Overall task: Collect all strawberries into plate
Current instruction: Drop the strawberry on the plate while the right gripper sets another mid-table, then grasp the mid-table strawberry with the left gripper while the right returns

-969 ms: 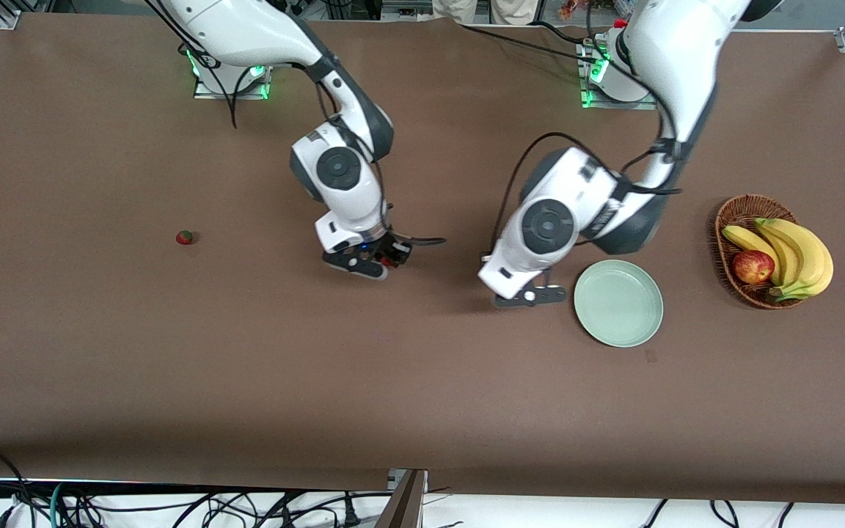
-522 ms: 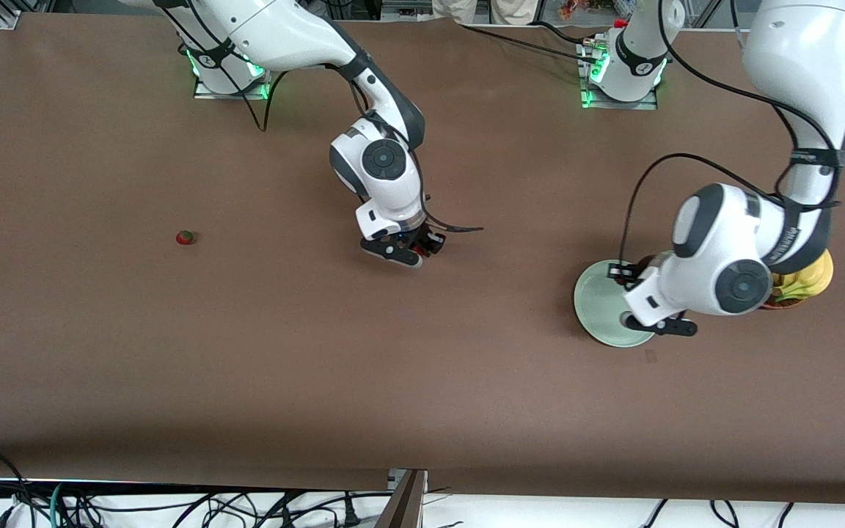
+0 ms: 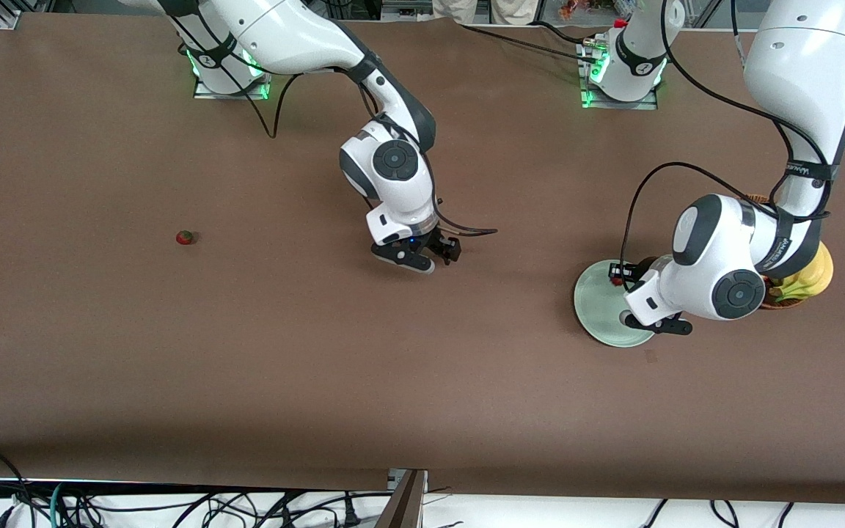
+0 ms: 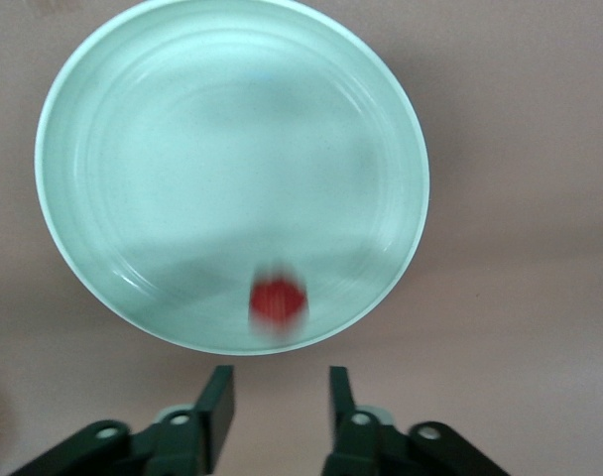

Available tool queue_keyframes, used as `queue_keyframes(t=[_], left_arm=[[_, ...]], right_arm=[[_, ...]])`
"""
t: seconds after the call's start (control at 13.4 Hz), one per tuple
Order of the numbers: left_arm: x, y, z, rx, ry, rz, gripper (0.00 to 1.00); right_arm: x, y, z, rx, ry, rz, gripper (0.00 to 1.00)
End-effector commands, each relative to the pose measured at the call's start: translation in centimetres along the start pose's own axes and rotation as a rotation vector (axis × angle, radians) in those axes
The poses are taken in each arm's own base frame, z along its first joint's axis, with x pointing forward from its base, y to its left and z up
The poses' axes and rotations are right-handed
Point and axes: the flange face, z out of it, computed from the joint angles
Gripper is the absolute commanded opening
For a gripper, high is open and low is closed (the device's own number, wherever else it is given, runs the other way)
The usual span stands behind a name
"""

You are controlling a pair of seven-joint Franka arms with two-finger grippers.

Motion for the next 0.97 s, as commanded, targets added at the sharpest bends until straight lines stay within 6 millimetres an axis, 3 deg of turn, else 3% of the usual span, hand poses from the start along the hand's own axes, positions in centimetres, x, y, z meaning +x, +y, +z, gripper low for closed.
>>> queue_keyframes(t=[0.0,0.15,0.3,0.52,0.75,0.89], left_arm=[[-0.4,0.5,-1.2,-0.044,0.011,0.001,1.00],[-0.9,2.0,-2.0,-0.073,-0.011,-0.005,1.00],[-2.0,5.8,-3.6,-0.075,-0.002,-0.079,1.00],[-3.1,14.0,-3.3,-0.093,0.009,-0.176,1.00],[-2.4,23.4,1.0,-0.137,0.079,-0.257,1.00],[-2.2,28.3,4.2,-0.170,0.127,-0.317,1.00]], right_arm=[[5.8,3.5,-4.5,-0.064,-0.027,-0.119,0.99],[11.0,8.8,-6.5,-0.150,-0.113,-0.238,0.99],[15.6,14.7,-8.1,-0.191,-0.178,-0.303,0.99],[20.7,24.5,-8.6,-0.227,-0.228,-0.355,0.99],[21.7,32.3,-8.6,-0.255,-0.245,-0.379,0.99],[21.3,37.4,-6.9,-0.265,-0.245,-0.381,0.99]])
